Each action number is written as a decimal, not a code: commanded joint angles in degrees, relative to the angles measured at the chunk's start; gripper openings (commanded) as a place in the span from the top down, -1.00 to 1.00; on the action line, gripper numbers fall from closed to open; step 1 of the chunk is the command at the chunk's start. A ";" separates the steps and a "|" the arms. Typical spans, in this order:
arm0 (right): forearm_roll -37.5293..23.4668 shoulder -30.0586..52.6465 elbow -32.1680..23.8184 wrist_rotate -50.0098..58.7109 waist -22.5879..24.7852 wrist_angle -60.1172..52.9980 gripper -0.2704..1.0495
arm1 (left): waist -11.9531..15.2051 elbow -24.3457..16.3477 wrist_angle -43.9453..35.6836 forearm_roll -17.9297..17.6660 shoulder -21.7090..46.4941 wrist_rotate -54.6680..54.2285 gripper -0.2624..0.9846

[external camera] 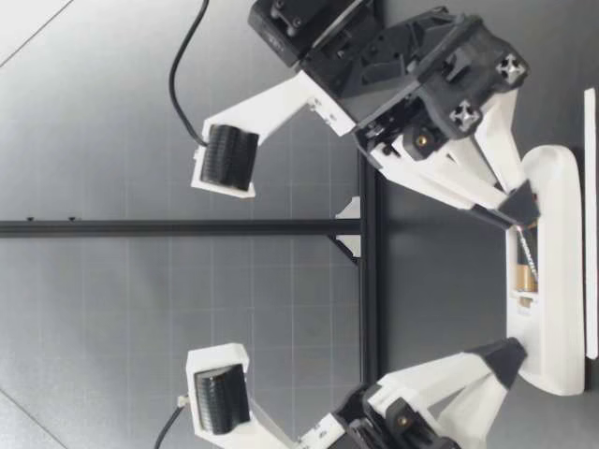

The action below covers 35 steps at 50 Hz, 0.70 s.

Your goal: Place the battery into the slot of the remote controller.

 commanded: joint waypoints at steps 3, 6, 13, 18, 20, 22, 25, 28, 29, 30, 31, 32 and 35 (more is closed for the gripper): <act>1.05 -4.04 -0.79 1.14 -0.44 -0.70 -0.08 | -0.26 -0.35 -0.09 -0.09 -0.79 -0.09 0.80; 2.64 -5.45 -0.35 3.25 -0.44 -1.23 -0.08 | -0.35 -0.35 -0.09 -0.09 -0.88 -0.09 0.80; 6.15 -8.53 2.11 14.59 -0.35 -4.04 -0.07 | -0.35 -0.44 0.00 -0.09 -0.88 -0.35 0.80; 8.26 -9.84 4.31 26.72 -0.44 -6.06 -0.04 | -0.26 -0.35 0.00 -0.18 -0.97 -0.97 0.80; 8.26 -10.28 5.27 32.61 -0.44 -6.94 0.00 | -0.26 -0.26 0.09 -0.26 -0.97 -1.14 0.80; 8.35 -10.63 6.15 38.50 -0.44 -7.82 0.05 | -0.35 -0.26 0.09 -0.26 -0.97 -1.14 0.80; 8.17 -10.90 7.29 46.41 -0.35 -9.05 0.12 | -0.26 -0.26 0.09 -0.26 -0.88 -1.14 0.80; 8.09 -11.16 8.44 53.17 -0.35 -9.84 0.21 | -0.26 -0.26 0.09 -0.18 -0.88 -1.05 0.80; 8.09 -11.16 8.70 54.76 -0.44 -9.84 0.24 | -0.26 -0.26 0.09 -0.26 -0.88 -1.05 0.80; 7.91 -11.16 9.05 56.95 -0.35 -9.93 0.27 | -0.26 -0.26 0.09 -0.18 -0.88 -1.05 0.80; 7.65 -11.25 9.23 58.18 -0.26 -9.84 0.30 | -0.26 -0.26 0.09 -0.18 -0.88 -1.05 0.80; 7.47 -11.25 9.40 59.24 -0.18 -9.84 0.32 | -0.26 -0.26 0.09 -0.26 -0.88 -1.05 0.80; 7.29 -11.16 9.67 61.96 0.00 -9.76 0.41 | -0.26 -0.26 0.09 -0.26 -0.70 -1.05 0.80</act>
